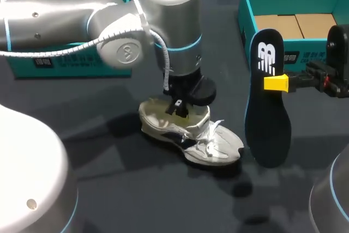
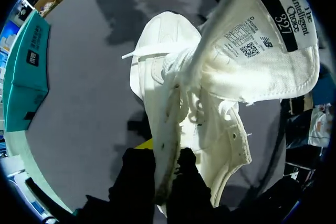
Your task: Take the shoe out of the shoebox, open the shoe tongue, remove and reinsert the insole, then place the shoe into the shoebox
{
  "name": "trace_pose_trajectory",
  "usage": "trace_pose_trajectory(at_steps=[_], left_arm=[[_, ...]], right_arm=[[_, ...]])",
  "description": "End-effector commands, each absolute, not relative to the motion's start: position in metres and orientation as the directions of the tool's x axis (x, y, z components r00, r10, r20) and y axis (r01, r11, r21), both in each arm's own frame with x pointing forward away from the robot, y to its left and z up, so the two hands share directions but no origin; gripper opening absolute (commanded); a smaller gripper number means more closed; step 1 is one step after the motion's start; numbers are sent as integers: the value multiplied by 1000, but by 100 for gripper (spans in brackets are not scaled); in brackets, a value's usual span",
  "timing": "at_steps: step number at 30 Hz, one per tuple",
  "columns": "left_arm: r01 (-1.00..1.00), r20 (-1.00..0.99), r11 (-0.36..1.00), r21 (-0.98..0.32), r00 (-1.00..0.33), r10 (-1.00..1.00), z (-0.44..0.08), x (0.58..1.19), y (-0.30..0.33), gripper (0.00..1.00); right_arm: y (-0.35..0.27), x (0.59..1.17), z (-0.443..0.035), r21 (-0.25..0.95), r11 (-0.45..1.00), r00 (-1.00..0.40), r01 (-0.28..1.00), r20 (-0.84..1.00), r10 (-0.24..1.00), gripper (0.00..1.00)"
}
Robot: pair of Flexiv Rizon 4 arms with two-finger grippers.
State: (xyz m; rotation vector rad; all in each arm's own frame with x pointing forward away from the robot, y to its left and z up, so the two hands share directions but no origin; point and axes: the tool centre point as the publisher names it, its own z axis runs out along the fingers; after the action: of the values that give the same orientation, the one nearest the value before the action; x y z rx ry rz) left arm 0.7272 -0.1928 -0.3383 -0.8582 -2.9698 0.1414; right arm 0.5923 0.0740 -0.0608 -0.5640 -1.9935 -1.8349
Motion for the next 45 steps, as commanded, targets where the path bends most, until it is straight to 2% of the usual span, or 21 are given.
trace_pose_trajectory(at_steps=[1,7,9,10,12,15,23,29,38,45], left_arm=[[727,25,683,-68,-683,730,-322,726,-190,0],[727,25,683,-68,-683,730,-322,726,-190,0],[851,51,514,-107,-512,858,-326,729,-188,0],[858,27,502,-110,-502,864,-324,732,-186,0],[948,12,293,-125,-294,956,-318,734,-182,0],[976,-27,211,-58,-213,977,-310,732,-178,0],[976,-27,211,-58,-213,977,-310,732,-178,0],[996,-37,92,-9,-93,995,-318,725,-192,0],[995,-35,96,-10,-96,995,-318,727,-192,0],[999,-51,26,30,-24,998,-328,715,-207,0]], right_arm=[[75,591,-61,848,71,-850,526,524,45,0],[75,591,-61,848,71,-850,526,524,45,0],[75,591,-61,848,71,-850,526,524,45,0],[75,591,-61,848,71,-850,526,524,45,0],[75,591,-61,848,71,-850,526,524,45,0],[75,591,-61,848,71,-850,526,524,45,0],[75,591,-61,848,71,-850,526,524,45,0],[75,591,-61,848,71,-850,526,524,45,0],[75,591,-61,848,71,-850,526,524,45,0],[75,591,-61,848,71,-850,526,524,45,0]])
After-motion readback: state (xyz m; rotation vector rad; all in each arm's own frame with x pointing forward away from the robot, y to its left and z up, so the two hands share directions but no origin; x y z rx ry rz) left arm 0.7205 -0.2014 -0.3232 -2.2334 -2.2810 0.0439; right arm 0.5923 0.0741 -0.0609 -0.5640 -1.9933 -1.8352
